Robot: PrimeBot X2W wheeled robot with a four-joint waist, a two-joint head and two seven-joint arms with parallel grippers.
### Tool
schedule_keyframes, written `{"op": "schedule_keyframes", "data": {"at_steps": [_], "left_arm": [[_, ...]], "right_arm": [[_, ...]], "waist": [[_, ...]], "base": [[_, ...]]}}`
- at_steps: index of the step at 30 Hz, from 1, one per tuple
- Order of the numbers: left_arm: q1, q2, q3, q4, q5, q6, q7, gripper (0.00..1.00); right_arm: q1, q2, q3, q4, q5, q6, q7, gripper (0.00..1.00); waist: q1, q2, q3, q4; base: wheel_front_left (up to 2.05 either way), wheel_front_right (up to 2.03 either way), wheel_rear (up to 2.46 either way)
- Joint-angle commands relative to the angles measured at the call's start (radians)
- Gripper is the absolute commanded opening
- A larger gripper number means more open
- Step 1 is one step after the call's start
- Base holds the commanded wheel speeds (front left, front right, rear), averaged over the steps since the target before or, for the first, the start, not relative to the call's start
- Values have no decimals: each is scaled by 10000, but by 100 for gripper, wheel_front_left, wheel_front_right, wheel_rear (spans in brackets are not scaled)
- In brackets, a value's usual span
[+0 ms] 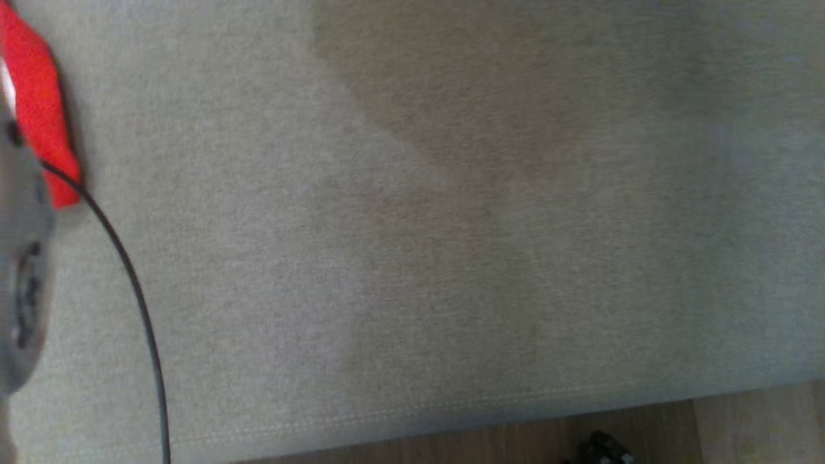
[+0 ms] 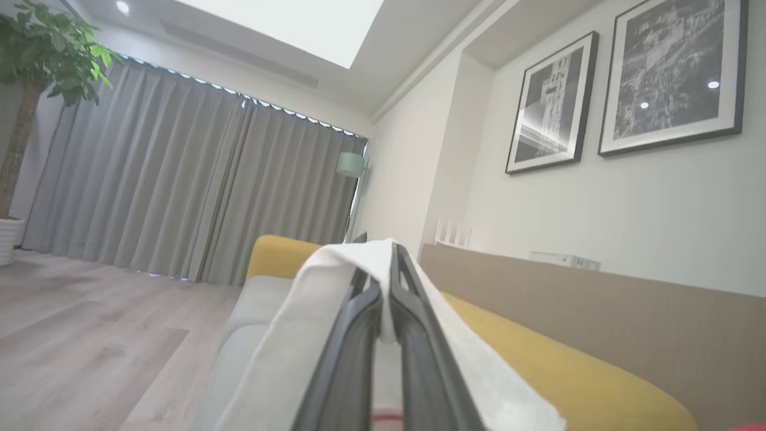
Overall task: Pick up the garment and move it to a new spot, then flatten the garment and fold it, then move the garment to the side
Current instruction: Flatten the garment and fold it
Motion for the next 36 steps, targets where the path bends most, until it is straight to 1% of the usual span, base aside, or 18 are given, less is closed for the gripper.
{"op": "schedule_keyframes", "data": {"at_steps": [1, 5, 7, 13, 18, 19, 20, 22, 26, 29, 36], "left_arm": [[-343, 244, -45, -96, 47, -126, -88, 0], [324, 141, -277, 500, 144, -448, -270, 0], [588, 116, -288, 631, 118, -503, -292, 0], [2617, 191, -426, 907, 145, -771, -344, 0], [4650, 404, -665, 729, 279, -892, -347, 0], [5047, 488, -741, 723, 284, -908, -348, 0], [5803, 690, -883, 661, 233, -931, -348, 0], [6568, 855, -1064, 613, 26, -941, -348, 0], [7979, 1253, -1760, 214, -602, -945, -208, 0], [8865, 1606, -2263, -243, -1103, -946, 44, 0], [10599, 2376, -3005, -1528, -2126, -948, 730, 0]], "right_arm": [[86, 249, 15, -435, -15, 67, -43, 0], [954, 346, -111, -279, 222, 67, -46, 0], [1191, 362, -81, -173, 271, 67, -46, 0], [2679, 334, 613, 775, 825, 67, -48, 0], [3850, 210, 1606, 1642, 1413, 67, -48, 0], [4093, 209, 1829, 1832, 1539, 67, -48, 0], [4525, 222, 2407, 2207, 1765, 67, -48, 0], [4903, 176, 2946, 2635, 1982, 67, -48, 0], [5476, -23, 3696, 3466, 2450, 67, -45, 0], [5814, -302, 4140, 3987, 2608, 67, 31, 0], [6550, -481, 5094, 4317, 3490, 67, 18, 0]], "waist": [[-1, 1, 322, 238], [-1, 1, 509, 435], [-1, 1, 523, 483], [-1, 1, 238, 708], [-1, 1, -429, 769], [-1, 1, -611, 740], [-1, 1, -974, 668], [-1, 1, -1343, 604], [-1, 1, -2025, 593], [-1, 1, -2441, 647], [-1, 1, -3127, 757]], "base": [[0, 0, 0], [0, 0, 0], [0, 0, 0], [0, 0, 0], [0, 0, 0], [0, 0, 0], [0, 0, 0], [0, 0, 0], [0, 0, 0], [0, 0, 0], [0, 0, 0]]}}
